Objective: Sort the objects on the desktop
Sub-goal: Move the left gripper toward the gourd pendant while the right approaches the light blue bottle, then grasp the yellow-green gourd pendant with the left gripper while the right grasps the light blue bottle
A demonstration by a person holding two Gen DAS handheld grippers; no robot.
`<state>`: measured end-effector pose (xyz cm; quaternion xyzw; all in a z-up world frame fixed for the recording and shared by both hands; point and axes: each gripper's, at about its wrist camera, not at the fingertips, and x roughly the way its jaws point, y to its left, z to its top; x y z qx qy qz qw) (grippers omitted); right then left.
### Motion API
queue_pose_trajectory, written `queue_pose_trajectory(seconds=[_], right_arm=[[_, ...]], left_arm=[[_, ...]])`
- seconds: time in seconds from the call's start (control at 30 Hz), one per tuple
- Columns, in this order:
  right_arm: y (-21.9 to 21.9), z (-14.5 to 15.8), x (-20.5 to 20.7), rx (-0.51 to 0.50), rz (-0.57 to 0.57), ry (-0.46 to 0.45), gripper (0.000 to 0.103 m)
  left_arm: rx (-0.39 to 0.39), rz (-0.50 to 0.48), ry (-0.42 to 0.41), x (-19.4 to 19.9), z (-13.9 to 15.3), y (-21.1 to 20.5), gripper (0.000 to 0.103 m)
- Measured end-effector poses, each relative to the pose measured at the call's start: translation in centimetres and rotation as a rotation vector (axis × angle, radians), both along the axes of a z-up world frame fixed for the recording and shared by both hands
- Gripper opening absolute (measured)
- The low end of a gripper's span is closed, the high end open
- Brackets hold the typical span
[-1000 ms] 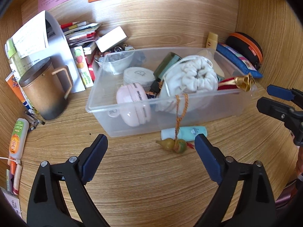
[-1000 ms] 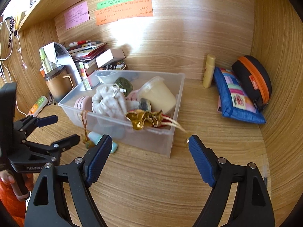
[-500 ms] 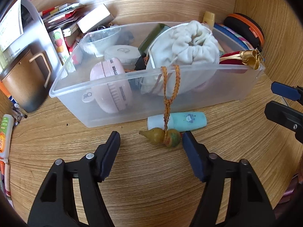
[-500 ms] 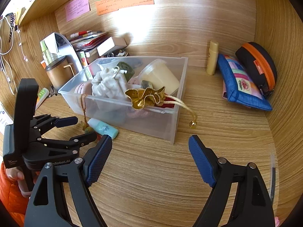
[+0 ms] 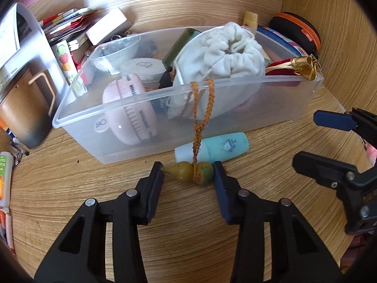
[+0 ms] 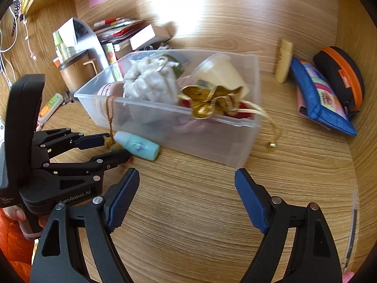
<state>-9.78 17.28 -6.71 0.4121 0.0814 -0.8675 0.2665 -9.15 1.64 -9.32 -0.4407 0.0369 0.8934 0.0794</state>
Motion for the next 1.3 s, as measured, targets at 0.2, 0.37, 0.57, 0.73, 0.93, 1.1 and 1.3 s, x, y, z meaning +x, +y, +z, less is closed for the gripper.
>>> queue_pose_trajectory(seconds=[0.2, 0.37, 0.57, 0.73, 0.93, 1.1, 1.3], right_arm=[[-2.7, -0.8, -0.4, 0.014, 0.034, -0.032, 0.081], [-5.3, -1.5, -0.5, 0.029, 0.057, -0.052, 0.081], [-7.8, -2.2, -0.7, 0.069, 0.044, -0.06, 0.081], [-9.0, -2.7, -1.2, 0.082, -0.006, -0.086, 0.081], [-10.3, -2.8, -1.1, 0.11, -0.087, -0.068, 0.082], [-10.7, -3.0, -0.9, 0.118, -0.129, -0.036, 0.083], [-10.4, -2.9, -0.5, 0.11, -0.148, -0.022, 0.078]], left_arm=[[0.024, 0.031, 0.021, 0.4, 0.6, -2.3, 0.042], [0.048, 0.053, 0.034, 0.9, 0.8, -4.3, 0.042], [0.068, 0.057, 0.051, 1.4, 1.0, -6.3, 0.042], [0.082, 0.068, 0.057, 1.6, 1.0, -7.8, 0.042], [0.127, 0.073, 0.053, 1.9, 0.7, -9.6, 0.042], [0.165, 0.062, 0.047, 2.0, 0.6, -10.5, 0.042], [0.188, 0.037, 0.043, 2.1, 0.6, -10.5, 0.042]])
